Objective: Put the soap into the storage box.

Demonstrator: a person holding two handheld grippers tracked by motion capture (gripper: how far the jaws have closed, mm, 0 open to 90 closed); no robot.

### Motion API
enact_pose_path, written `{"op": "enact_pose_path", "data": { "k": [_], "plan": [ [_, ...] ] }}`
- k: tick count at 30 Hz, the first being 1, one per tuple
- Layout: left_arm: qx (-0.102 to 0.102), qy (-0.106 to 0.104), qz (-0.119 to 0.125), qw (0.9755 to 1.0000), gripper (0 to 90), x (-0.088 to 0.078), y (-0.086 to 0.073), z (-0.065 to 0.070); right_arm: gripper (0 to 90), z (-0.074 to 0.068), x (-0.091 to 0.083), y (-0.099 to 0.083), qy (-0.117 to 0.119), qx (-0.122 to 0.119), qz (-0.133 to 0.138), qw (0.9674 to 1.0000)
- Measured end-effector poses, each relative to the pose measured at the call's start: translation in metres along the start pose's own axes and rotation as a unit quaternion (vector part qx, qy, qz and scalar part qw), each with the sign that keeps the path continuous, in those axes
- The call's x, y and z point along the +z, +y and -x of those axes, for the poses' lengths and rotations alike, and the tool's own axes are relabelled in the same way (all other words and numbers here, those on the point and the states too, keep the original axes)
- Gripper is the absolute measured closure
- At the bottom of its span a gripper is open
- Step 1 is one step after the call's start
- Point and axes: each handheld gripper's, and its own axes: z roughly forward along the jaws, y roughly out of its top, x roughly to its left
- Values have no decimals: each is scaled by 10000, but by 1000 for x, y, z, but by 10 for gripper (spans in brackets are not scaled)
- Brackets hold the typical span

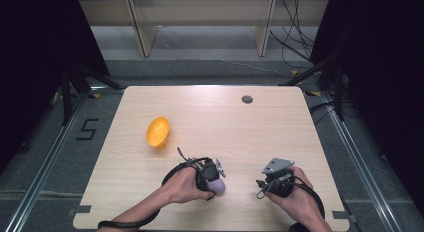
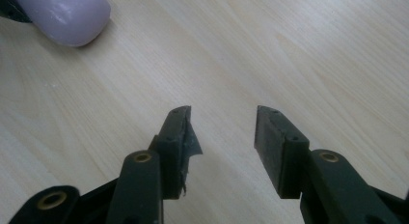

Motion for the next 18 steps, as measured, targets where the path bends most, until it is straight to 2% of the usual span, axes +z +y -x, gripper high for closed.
{"op": "enact_pose_path", "data": {
  "k": [4,8,9,10,11,14,17,18],
  "plan": [
    [21,-31,-103,9999,487,0,2,-1,571,0,0,0,4,-11,-15,10000],
    [129,-91,-551,9984,486,4,6,-3,564,0,1,0,4,-56,-21,10000],
    [133,-94,-625,9979,486,7,6,-2,563,-1,1,0,30,53,-60,10000],
    [130,-130,-685,9975,485,10,6,-3,561,-1,1,0,32,50,-63,10000],
    [138,-141,-725,9972,484,10,7,-4,559,1,1,0,21,-59,-30,10000],
    [94,-175,-742,9970,483,11,9,-5,558,0,1,0,19,-44,-52,10000],
    [122,-261,-987,9947,473,14,14,-5,556,0,2,0,40,-42,-71,10000],
    [122,-261,-987,9947,470,14,14,-5,556,0,2,0,40,-42,-71,10000]
  ]
}}
